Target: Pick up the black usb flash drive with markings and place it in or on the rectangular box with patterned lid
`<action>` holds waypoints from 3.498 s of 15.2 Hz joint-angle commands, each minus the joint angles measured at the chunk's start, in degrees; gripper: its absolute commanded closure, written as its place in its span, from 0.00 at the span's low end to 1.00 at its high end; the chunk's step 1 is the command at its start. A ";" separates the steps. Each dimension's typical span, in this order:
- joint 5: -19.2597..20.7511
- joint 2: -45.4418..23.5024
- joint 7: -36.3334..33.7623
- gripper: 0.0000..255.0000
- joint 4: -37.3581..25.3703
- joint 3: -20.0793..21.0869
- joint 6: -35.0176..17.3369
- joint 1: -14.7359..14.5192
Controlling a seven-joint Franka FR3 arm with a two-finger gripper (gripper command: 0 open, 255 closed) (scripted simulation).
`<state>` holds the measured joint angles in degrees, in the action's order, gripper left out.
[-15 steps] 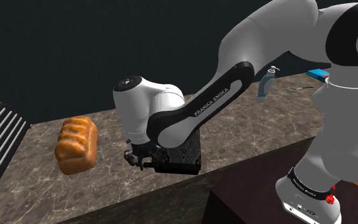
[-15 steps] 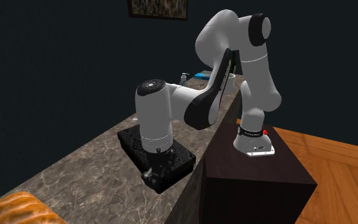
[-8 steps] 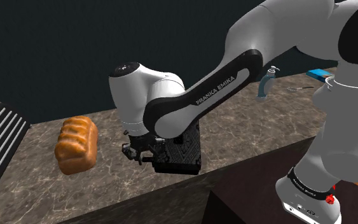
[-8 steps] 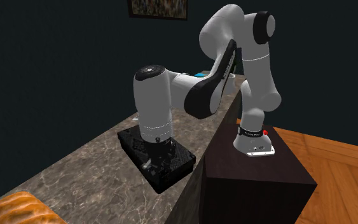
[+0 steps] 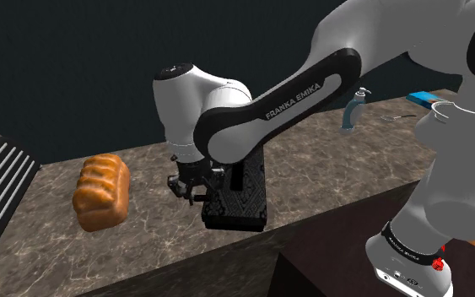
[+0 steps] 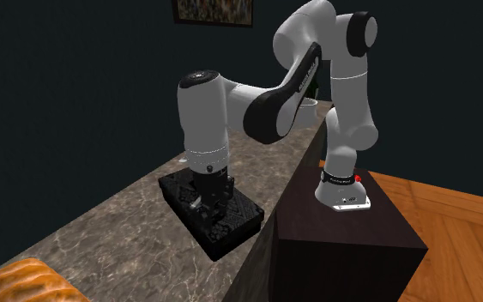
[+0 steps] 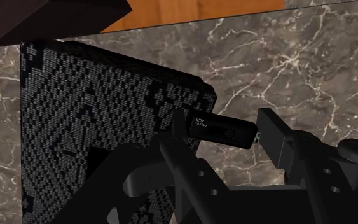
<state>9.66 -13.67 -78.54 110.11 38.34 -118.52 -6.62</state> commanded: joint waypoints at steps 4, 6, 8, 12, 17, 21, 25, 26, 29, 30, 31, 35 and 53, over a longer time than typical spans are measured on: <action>-3.72 5.51 8.32 1.00 5.14 -1.49 -1.14 5.48; -4.83 7.17 11.64 1.00 6.76 -2.45 -1.55 7.38; -5.75 8.58 14.90 1.00 8.12 -3.53 -1.86 9.15; -6.99 10.62 21.18 1.00 10.01 -6.02 -2.24 12.37; -6.55 10.08 23.82 1.00 11.77 -7.45 -4.53 13.90; -5.33 8.30 22.92 1.00 13.16 -7.54 -7.41 13.73; -3.89 6.32 21.89 1.00 14.34 -7.74 -10.24 13.50; -3.50 5.80 21.61 1.00 14.60 -7.82 -10.94 13.44; -2.61 4.62 20.98 1.00 15.14 -8.02 -12.46 13.26; -2.61 4.62 20.98 1.00 15.13 -8.02 -12.46 13.25; -2.61 4.62 20.98 1.00 15.13 -8.02 -12.46 13.25; -2.61 4.62 20.98 1.00 15.13 -8.02 -12.46 13.25; -5.86 9.02 23.24 0.00 12.05 -7.39 -5.69 13.81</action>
<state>3.82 -4.67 -55.30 122.16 30.95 -124.23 7.19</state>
